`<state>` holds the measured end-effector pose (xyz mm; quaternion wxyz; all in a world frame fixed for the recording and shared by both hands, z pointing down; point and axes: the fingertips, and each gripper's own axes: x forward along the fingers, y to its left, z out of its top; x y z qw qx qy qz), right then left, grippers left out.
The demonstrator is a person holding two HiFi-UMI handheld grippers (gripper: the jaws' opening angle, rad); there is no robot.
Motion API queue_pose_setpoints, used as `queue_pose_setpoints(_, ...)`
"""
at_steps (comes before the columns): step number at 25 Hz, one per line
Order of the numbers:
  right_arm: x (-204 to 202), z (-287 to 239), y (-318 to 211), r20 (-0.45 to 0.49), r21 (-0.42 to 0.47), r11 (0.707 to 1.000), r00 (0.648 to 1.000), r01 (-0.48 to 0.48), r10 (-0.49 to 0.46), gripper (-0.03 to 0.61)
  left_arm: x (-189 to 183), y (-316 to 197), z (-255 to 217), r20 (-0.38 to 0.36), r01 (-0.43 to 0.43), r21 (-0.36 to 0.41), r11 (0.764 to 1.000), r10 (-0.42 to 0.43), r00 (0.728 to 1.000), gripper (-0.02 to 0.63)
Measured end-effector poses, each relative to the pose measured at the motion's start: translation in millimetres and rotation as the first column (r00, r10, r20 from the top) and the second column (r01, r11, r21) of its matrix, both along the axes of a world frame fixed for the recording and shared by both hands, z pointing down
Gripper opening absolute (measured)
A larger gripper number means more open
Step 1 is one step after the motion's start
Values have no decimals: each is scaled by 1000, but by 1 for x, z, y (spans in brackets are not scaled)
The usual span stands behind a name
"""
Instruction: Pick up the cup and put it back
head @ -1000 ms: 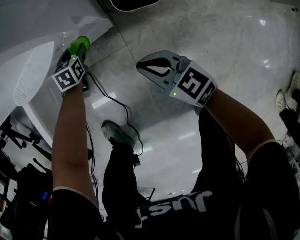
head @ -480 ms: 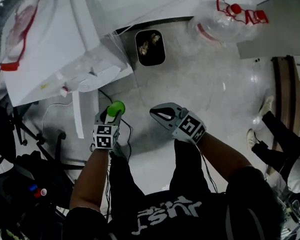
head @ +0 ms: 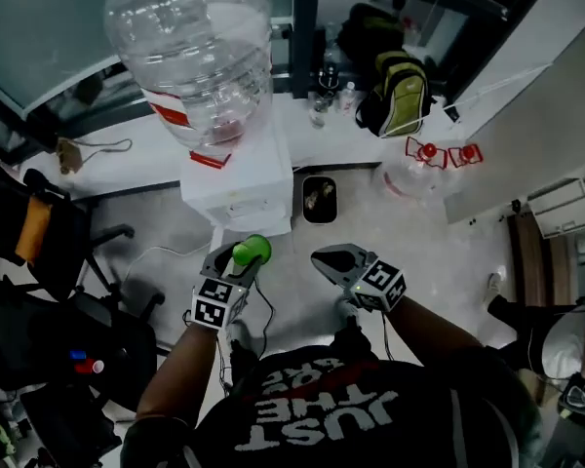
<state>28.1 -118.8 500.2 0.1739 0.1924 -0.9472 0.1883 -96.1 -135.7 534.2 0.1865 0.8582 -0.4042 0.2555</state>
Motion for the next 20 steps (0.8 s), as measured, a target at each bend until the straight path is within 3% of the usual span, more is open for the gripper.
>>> queue_pose_setpoints(3,-16,-78,-9,17,108,994,999,36,-38,35,-16,-1,-96,-26,7,113,994,-4,1000,235)
queue_pose_setpoints(6,-35,-147,-9,36,204,977,997,59,-68,35,-38,5,-180,-65,19,239,971,-3,998,235)
queue_pose_setpoints(9,-49,-200,-7,54,273,960,996,54,-71,35,-57,19,-241,-79,14,316,949,12,997,235)
queue_pose_setpoints(14,-59,-259,-2,130,314,949,989,22,-66,35,-70,34,-296,-88,-3,393,920,41,995,235)
queue_pose_setpoints(20,-63,-302,0,140,378,926,987,25,-84,35,-64,38,-332,-69,-35,455,890,75,995,235)
